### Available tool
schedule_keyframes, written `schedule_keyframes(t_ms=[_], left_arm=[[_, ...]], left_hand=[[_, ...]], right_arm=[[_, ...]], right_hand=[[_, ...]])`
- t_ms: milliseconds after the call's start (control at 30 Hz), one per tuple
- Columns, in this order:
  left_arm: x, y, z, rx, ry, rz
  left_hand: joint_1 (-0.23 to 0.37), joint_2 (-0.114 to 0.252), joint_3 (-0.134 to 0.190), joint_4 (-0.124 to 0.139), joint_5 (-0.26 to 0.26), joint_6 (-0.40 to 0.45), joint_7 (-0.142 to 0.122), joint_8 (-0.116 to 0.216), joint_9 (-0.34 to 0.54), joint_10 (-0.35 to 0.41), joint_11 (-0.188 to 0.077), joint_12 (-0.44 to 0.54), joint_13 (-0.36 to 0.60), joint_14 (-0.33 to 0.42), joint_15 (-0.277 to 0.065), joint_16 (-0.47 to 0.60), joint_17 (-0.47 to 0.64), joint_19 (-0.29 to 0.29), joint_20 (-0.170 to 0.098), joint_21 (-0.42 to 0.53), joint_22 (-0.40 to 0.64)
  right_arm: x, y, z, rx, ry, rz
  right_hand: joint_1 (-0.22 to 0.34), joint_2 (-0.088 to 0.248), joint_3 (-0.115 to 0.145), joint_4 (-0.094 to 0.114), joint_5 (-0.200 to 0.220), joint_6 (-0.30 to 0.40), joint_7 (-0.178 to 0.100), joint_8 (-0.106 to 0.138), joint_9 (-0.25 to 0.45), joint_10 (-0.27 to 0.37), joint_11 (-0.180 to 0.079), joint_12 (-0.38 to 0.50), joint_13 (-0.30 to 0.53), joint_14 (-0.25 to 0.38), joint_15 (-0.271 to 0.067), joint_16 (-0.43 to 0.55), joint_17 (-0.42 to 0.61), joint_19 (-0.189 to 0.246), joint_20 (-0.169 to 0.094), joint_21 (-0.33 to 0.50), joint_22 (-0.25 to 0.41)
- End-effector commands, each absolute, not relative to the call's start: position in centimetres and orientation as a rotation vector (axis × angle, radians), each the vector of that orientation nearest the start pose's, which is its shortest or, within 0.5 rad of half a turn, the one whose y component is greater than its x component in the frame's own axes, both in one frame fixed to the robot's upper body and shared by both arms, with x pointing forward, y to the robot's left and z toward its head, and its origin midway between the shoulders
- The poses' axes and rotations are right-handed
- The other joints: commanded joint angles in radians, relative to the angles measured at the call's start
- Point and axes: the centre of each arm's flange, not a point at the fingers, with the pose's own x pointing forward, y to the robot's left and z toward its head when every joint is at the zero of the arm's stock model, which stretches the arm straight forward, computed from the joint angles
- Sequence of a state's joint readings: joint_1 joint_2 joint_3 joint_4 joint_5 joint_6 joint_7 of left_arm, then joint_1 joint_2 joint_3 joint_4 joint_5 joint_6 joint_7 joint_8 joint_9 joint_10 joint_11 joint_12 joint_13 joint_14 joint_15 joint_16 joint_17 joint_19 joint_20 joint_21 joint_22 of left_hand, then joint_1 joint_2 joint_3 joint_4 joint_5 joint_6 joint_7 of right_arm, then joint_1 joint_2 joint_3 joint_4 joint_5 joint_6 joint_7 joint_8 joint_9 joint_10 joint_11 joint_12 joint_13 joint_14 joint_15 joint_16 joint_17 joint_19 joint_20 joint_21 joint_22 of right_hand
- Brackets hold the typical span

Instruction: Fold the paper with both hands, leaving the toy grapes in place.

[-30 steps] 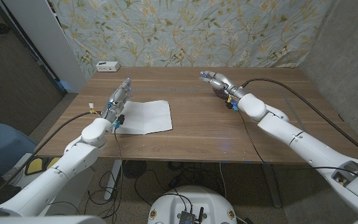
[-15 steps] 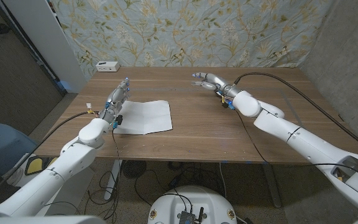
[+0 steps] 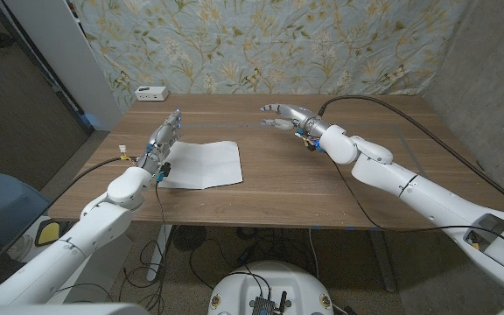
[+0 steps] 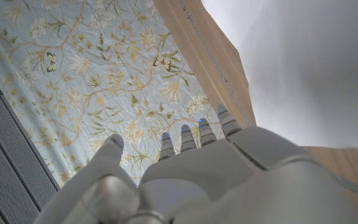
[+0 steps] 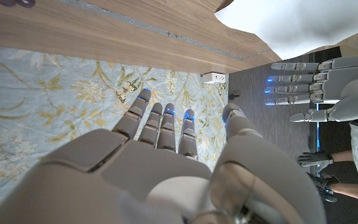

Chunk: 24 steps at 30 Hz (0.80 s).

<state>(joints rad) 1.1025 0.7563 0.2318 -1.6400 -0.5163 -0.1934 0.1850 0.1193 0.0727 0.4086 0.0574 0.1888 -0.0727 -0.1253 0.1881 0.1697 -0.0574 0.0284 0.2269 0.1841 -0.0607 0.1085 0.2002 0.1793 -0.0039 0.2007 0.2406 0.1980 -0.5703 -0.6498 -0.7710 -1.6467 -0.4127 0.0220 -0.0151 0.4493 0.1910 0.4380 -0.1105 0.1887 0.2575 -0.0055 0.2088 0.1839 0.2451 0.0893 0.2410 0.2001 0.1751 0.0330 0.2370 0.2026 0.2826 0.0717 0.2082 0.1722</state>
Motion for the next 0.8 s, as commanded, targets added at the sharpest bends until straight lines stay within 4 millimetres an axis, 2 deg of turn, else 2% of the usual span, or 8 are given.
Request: schedule_keyframes(t_ms=[33, 367, 800], left_arm=[[56.7, 36.1, -3.4, 0.257, -0.568, -0.009], [54.4, 37.0, -3.7, 0.333, -0.548, 0.044], [51.6, 39.0, -4.7, 0.322, -0.555, 0.123]], left_hand=[[-0.008, 0.001, -0.004, -0.003, 0.005, 0.008, -0.001, 0.001, 0.005, 0.011, -0.001, 0.006, 0.002, -0.002, 0.0, -0.001, 0.004, -0.002, 0.004, 0.003, 0.002], [-0.009, 0.001, -0.004, -0.002, 0.006, 0.012, 0.003, 0.001, 0.005, 0.013, 0.001, 0.004, 0.002, -0.005, 0.002, -0.004, 0.004, -0.004, 0.004, 0.001, 0.002], [-0.01, 0.003, -0.004, -0.002, 0.006, 0.012, 0.005, 0.0, 0.006, 0.013, 0.0, 0.001, 0.002, -0.006, 0.001, -0.006, 0.004, -0.003, 0.002, 0.001, 0.002]], right_arm=[[59.5, -9.5, 5.4, -1.379, -0.91, 0.274], [59.7, -8.3, 4.7, -1.396, -0.912, 0.326], [60.0, -6.3, 3.9, -1.409, -0.919, 0.397]], right_hand=[[0.013, 0.002, 0.01, 0.002, 0.0, 0.011, -0.004, 0.008, 0.002, 0.012, -0.004, 0.004, 0.002, 0.006, -0.005, 0.006, 0.004, 0.015, -0.002, 0.007, 0.002], [0.018, 0.002, 0.014, 0.004, -0.001, 0.019, -0.005, 0.007, 0.002, 0.017, -0.007, 0.003, 0.002, 0.01, -0.01, 0.007, 0.005, 0.018, -0.004, 0.006, 0.002], [0.022, 0.002, 0.019, 0.007, -0.002, 0.022, -0.005, 0.005, 0.003, 0.022, -0.007, 0.003, 0.002, 0.011, -0.009, 0.008, 0.007, 0.021, -0.005, 0.006, 0.002]])
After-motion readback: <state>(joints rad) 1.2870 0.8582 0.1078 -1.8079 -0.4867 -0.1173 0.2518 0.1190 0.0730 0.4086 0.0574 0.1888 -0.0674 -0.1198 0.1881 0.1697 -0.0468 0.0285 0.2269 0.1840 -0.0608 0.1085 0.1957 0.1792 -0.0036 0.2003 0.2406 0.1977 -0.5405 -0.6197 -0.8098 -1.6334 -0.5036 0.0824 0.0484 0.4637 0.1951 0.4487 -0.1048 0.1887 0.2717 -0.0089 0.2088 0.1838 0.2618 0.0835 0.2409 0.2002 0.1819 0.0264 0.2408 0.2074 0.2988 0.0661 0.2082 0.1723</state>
